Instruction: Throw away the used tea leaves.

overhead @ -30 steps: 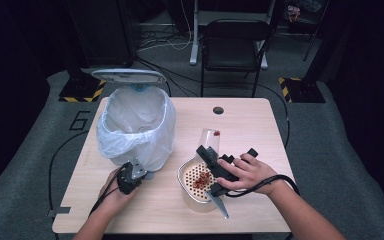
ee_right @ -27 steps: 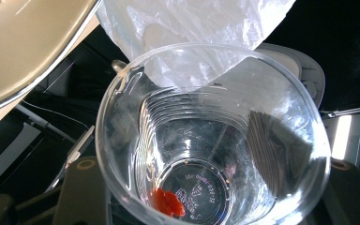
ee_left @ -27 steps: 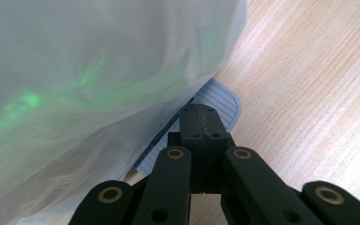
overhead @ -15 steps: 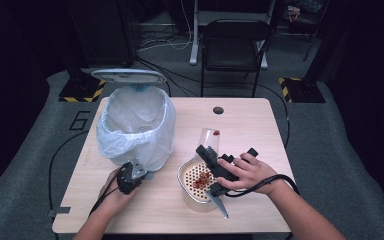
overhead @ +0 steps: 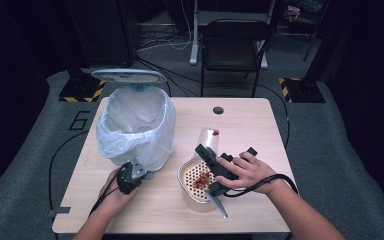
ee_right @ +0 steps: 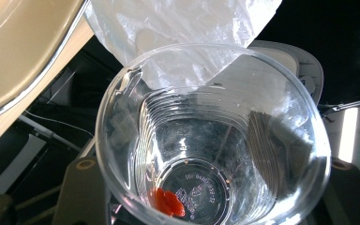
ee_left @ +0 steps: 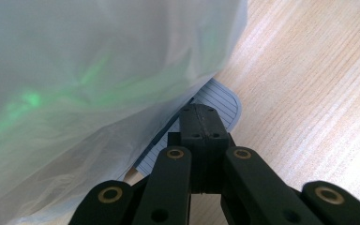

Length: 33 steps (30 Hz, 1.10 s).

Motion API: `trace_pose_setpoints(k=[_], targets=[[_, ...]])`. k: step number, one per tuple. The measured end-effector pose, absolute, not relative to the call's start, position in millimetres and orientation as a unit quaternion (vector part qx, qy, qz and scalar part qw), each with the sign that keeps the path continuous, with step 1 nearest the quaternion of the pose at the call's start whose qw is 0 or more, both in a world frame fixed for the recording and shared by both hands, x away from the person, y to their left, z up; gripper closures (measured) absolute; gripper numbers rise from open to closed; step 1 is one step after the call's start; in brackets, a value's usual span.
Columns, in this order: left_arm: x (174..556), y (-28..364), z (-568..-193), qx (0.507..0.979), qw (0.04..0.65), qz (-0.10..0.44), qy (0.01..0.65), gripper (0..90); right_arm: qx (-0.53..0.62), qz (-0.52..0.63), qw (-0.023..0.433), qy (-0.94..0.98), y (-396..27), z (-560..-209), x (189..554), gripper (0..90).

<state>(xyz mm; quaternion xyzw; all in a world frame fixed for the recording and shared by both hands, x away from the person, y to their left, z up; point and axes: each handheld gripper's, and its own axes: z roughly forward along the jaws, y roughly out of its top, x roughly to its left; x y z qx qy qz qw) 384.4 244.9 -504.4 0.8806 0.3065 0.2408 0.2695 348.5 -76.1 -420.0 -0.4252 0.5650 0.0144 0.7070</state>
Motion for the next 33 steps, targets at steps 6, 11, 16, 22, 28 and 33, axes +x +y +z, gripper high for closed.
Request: trace_pose_setpoints(k=[6,11,16,22,28,33], targets=[[384.3,244.8,-504.5,0.88,0.27,0.24,0.308,90.0,-0.417,0.026,0.698,0.582,-74.0,-416.2,348.3,38.7],[383.4,244.2,-505.0,0.878,0.273,0.236,0.315,90.0,-0.369,0.069,0.714,0.591,-68.7,-401.2,346.4,39.1],[383.3,243.8,-505.5,0.876,0.274,0.241,0.314,90.0,-0.324,0.113,0.69,0.637,-62.9,-383.4,347.7,39.0],[384.5,244.9,-504.3,0.881,0.269,0.24,0.306,90.0,-0.248,0.17,0.592,0.748,-58.9,-356.4,358.0,39.1],[384.4,244.8,-504.4,0.881,0.269,0.24,0.307,90.0,-0.156,0.222,0.46,0.845,-58.4,-330.9,373.2,39.4],[384.5,244.8,-504.7,0.879,0.27,0.245,0.306,90.0,-0.102,0.264,0.341,0.896,-58.6,-313.8,387.4,39.5]])
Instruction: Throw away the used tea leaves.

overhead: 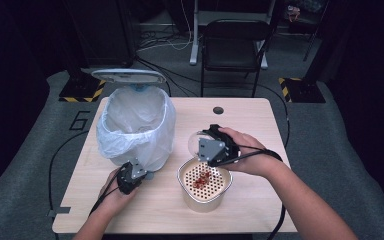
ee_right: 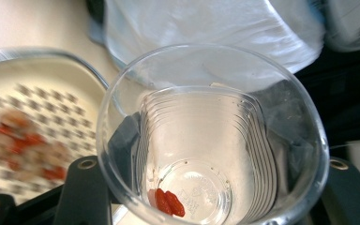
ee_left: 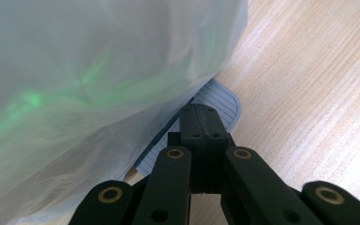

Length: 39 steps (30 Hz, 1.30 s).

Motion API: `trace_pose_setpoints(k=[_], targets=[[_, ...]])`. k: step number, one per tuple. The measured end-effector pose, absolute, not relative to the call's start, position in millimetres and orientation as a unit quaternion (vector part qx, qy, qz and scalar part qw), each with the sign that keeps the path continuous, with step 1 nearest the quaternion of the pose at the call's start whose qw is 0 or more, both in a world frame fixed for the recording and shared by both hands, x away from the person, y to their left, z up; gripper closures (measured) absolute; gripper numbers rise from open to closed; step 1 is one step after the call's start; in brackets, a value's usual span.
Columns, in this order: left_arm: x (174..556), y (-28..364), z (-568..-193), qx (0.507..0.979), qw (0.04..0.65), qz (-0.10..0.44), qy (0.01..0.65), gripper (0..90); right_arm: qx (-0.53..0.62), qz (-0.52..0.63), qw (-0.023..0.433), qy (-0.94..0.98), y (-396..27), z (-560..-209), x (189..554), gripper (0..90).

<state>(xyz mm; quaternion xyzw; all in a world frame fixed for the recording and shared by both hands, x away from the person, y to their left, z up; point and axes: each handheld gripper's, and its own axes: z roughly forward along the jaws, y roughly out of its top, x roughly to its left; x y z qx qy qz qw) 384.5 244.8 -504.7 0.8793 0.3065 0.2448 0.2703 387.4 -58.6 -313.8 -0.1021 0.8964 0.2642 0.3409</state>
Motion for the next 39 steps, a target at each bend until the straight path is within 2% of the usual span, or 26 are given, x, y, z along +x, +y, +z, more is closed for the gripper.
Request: trace_pose_setpoints(k=[8,12,20,30,34,39], targets=[[384.7,245.1,-504.6,0.879,0.271,0.244,0.307,90.0,-0.01,0.31,0.177,0.934,-63.3,-303.7,414.8,39.7],[384.7,245.1,-504.7,0.878,0.272,0.243,0.309,90.0,0.024,0.329,0.131,0.935,-65.9,-300.8,423.2,39.8],[385.1,245.6,-504.6,0.879,0.273,0.239,0.31,90.0,0.055,0.357,0.101,0.927,-65.8,-284.3,428.2,39.9],[385.0,245.4,-504.6,0.878,0.274,0.241,0.31,90.0,0.083,0.377,0.086,0.919,-60.6,-268.9,432.3,39.9],[387.0,247.0,-502.6,0.883,0.264,0.255,0.291,90.0,0.101,0.385,0.079,0.914,-54.0,-268.9,434.3,39.9],[387.4,247.2,-502.6,0.883,0.265,0.255,0.291,90.0,0.107,0.414,0.077,0.901,-40.7,-252.1,437.2,39.8]])
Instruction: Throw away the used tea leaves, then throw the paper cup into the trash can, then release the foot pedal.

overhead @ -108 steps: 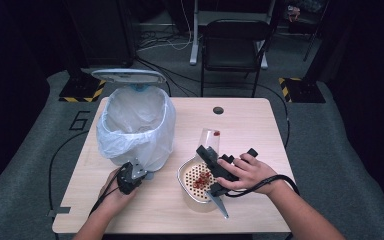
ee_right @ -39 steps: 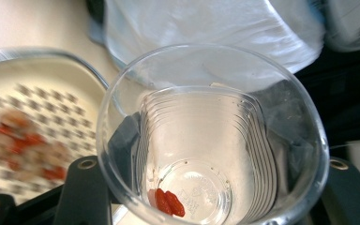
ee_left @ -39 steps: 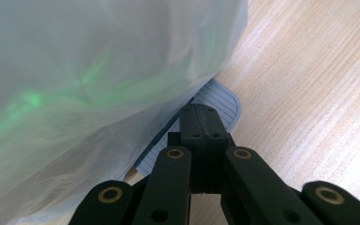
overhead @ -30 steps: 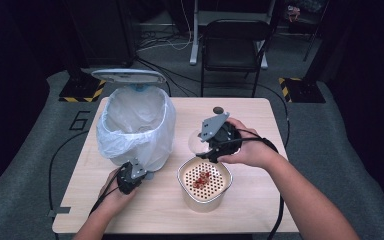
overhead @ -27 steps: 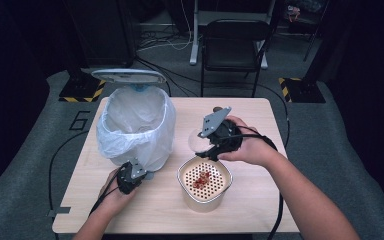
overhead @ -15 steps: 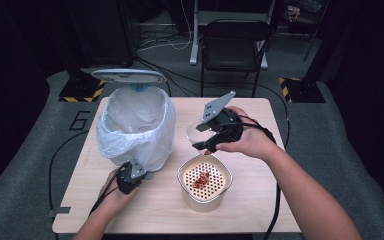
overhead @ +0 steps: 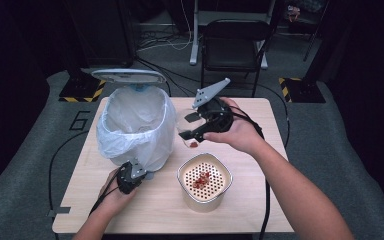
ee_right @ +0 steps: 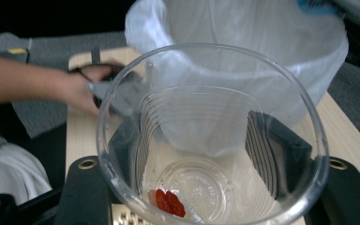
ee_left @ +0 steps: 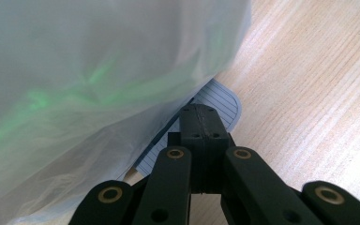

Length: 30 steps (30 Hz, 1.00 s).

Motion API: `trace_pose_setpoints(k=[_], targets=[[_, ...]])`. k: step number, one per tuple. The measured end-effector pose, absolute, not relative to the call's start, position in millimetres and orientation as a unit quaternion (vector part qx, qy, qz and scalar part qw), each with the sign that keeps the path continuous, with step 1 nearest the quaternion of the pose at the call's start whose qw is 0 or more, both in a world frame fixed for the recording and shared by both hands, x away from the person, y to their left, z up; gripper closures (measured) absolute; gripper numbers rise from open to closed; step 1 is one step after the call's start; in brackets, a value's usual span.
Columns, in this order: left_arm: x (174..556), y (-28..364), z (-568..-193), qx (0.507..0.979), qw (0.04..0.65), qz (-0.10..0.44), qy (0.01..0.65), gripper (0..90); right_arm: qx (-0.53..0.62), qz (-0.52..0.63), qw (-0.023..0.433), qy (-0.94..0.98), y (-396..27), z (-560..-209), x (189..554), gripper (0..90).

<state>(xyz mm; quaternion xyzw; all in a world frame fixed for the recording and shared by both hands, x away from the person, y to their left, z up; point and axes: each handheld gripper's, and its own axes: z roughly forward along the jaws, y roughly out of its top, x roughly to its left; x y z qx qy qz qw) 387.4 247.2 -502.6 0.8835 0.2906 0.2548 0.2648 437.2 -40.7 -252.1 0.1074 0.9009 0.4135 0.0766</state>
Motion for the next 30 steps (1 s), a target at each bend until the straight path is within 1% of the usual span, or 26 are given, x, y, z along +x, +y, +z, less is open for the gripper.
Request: trace_pose_setpoints(k=[5,14,16,17,18,19,28,29,30], targets=[[387.0,246.8,-502.6,0.883,0.263,0.258,0.29,90.0,0.124,0.429,0.074,0.892,-20.4,-238.8,443.2,39.8],[387.2,247.2,-501.3,0.887,0.26,0.249,0.288,90.0,0.136,0.444,0.081,0.882,11.9,-235.5,459.5,39.8],[387.2,247.1,-501.2,0.888,0.259,0.25,0.288,90.0,0.139,0.447,0.078,0.88,16.7,-233.8,462.7,39.8],[386.8,246.3,-502.3,0.884,0.259,0.26,0.291,90.0,0.14,0.447,0.08,0.88,19.7,-232.0,464.5,39.8],[387.6,247.3,-501.3,0.887,0.261,0.248,0.288,90.0,0.142,0.447,0.081,0.879,22.1,-230.8,465.5,39.8],[387.7,247.4,-501.4,0.887,0.262,0.248,0.289,90.0,0.142,0.45,0.081,0.878,24.4,-230.1,466.6,39.8],[387.3,247.0,-501.3,0.887,0.261,0.248,0.289,90.0,0.164,0.454,0.083,0.872,46.2,-235.4,473.9,39.8],[387.0,246.3,-503.0,0.882,0.264,0.26,0.292,90.0,0.167,0.455,0.084,0.871,49.0,-236.3,474.3,39.8],[387.3,246.7,-502.1,0.885,0.262,0.254,0.29,90.0,0.167,0.456,0.088,0.87,52.0,-237.3,475.0,39.7]])
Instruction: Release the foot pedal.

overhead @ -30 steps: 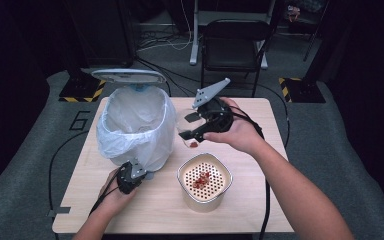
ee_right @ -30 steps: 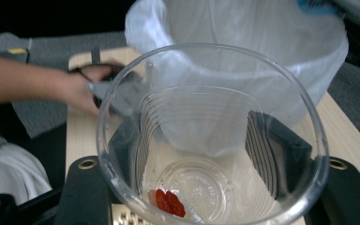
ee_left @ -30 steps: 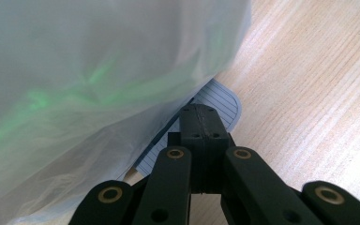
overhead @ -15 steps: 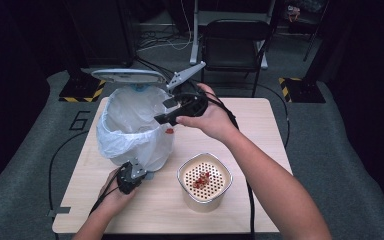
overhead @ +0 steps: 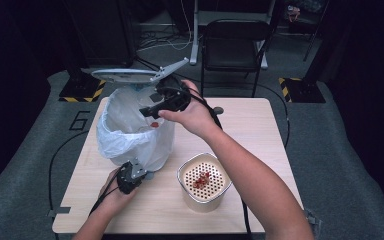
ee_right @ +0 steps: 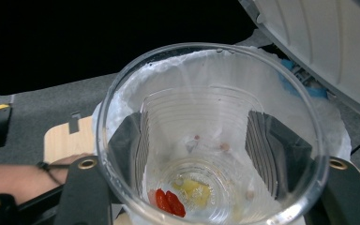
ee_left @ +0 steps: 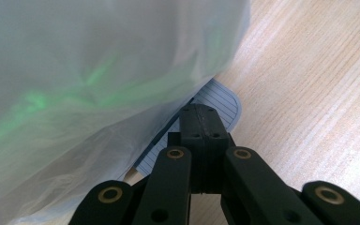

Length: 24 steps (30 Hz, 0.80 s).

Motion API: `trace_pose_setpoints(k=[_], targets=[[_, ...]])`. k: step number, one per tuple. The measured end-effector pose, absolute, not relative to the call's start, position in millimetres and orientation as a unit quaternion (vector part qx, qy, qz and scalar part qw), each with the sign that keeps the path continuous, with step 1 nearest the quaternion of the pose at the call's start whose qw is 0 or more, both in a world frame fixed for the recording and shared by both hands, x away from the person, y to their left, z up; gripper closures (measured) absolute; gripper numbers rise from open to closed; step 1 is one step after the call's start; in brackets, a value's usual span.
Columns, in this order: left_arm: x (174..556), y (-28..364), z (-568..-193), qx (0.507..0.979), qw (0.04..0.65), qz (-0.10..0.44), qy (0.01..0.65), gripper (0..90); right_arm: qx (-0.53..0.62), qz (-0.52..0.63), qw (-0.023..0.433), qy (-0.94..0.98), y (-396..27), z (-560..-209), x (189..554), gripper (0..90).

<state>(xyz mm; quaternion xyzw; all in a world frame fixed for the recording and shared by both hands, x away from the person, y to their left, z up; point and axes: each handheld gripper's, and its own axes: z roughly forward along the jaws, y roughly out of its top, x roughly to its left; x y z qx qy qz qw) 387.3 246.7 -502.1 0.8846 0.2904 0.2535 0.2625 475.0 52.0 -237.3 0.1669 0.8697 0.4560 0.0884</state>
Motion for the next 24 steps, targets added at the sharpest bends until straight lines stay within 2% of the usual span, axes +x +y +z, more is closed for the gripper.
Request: trace_pose_setpoints(k=[4,8,15,24], targets=[[387.3,247.0,-501.4,0.887,0.26,0.25,0.289,90.0,0.179,0.456,0.099,0.866,64.2,-242.5,477.6,39.5],[386.3,245.9,-503.0,0.88,0.261,0.269,0.293,90.0,0.19,0.46,0.106,0.861,75.6,-249.0,480.6,39.0],[386.8,246.4,-501.7,0.886,0.258,0.255,0.29,90.0,0.225,0.454,0.114,0.854,92.3,-263.5,483.1,36.6],[386.9,246.6,-501.2,0.889,0.258,0.247,0.287,90.0,0.254,0.45,0.15,0.843,101.3,-272.2,482.0,34.3]])
